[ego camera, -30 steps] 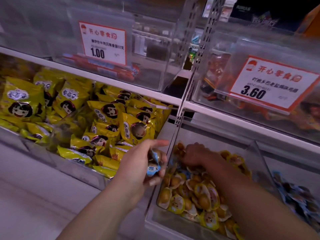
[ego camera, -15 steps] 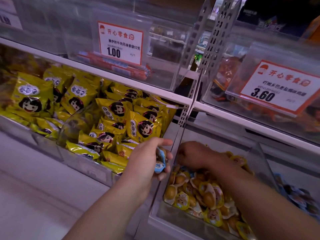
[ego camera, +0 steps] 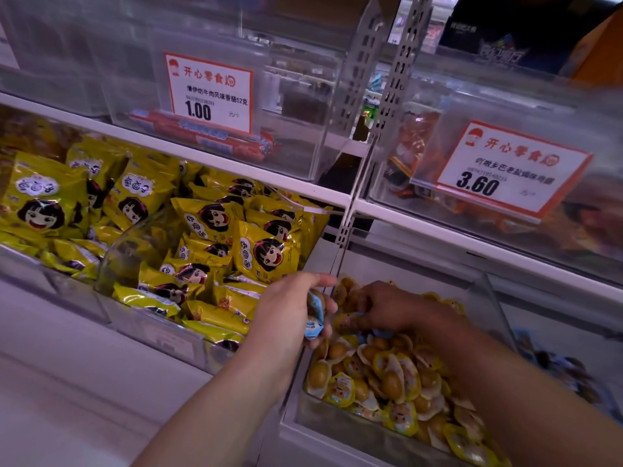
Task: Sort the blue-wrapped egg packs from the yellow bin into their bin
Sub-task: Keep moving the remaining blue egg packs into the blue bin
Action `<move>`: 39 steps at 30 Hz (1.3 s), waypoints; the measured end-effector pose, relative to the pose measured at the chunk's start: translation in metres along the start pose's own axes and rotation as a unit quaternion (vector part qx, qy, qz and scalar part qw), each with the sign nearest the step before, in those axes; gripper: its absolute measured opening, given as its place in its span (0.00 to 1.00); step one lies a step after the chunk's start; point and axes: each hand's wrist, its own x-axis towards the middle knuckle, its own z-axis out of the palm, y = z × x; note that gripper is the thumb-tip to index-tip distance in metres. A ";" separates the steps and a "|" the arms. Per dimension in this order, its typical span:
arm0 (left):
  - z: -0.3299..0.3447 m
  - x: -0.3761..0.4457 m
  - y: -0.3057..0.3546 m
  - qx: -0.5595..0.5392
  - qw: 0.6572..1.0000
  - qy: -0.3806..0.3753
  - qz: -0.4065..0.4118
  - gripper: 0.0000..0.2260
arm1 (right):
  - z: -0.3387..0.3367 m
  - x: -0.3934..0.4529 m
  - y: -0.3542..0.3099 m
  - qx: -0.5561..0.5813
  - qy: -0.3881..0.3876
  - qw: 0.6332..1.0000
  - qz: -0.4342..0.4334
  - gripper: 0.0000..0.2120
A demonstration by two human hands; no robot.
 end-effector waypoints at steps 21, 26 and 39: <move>0.047 -0.020 -0.039 0.179 0.956 -0.006 0.230 0.07 | -0.021 -0.102 -0.006 0.621 0.159 0.764 0.077 0.16; 0.080 -0.021 -0.065 0.239 0.923 0.003 0.300 0.09 | 0.000 -0.159 -0.021 0.796 0.032 0.603 0.047 0.25; 0.139 -0.044 -0.107 0.260 0.878 -0.270 0.297 0.36 | -0.009 -0.205 0.052 0.802 0.261 0.536 0.034 0.15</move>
